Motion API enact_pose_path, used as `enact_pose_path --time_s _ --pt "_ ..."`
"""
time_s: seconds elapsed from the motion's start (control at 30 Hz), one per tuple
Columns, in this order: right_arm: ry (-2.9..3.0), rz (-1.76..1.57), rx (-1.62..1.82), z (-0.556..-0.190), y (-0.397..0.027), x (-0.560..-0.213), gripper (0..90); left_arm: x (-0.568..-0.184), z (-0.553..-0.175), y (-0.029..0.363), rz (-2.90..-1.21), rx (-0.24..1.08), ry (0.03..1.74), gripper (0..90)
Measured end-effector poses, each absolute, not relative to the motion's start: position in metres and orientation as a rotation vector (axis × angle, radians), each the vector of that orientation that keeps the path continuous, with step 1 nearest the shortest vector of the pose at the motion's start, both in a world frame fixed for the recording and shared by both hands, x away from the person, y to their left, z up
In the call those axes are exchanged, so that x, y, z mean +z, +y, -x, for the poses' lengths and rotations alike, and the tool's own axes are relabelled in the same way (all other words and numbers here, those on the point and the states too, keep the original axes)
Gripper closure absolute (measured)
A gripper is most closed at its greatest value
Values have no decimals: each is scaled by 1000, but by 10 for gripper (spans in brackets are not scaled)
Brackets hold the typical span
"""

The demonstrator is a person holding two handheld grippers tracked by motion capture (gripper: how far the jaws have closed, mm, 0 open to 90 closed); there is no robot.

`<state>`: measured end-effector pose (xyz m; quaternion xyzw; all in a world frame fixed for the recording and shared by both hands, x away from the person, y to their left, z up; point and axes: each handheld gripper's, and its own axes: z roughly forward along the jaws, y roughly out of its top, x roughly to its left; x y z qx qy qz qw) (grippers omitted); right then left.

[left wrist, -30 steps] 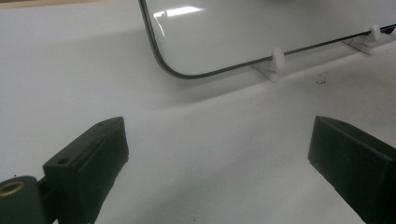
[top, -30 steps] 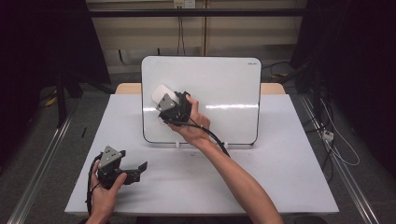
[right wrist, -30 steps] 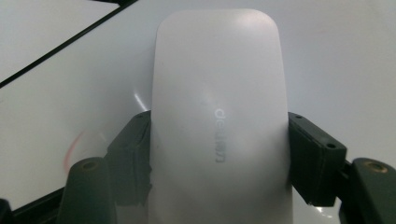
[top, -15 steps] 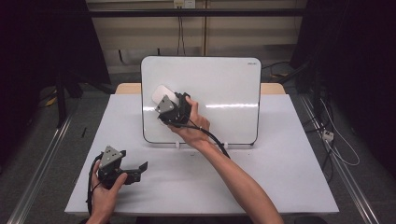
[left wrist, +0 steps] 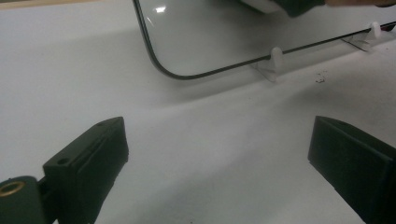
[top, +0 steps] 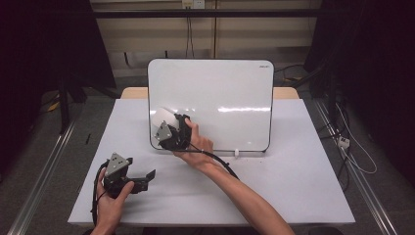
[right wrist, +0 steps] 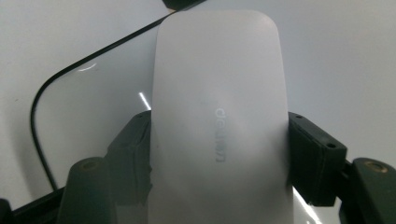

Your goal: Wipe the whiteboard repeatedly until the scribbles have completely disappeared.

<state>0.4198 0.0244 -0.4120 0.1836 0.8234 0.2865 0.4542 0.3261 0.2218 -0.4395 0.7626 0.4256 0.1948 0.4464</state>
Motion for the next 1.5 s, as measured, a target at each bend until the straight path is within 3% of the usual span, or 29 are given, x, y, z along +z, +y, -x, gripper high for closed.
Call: enact_pose_path --time_s 0.6,0.93,1.23,1.5 --pt "2136 -309 644 -400 9 -427 315 -440 -326 223 -1887 485 1053 48" --pt "2041 -535 722 -427 -26 -394 314 -439 -326 223 -1883 489 1057 48" --pt "1999 -612 751 -453 -26 -366 314 -439 -326 224 -1883 487 1059 48" --pt "1963 -672 756 -457 -13 -362 313 -440 -327 218 -1899 481 1040 48"
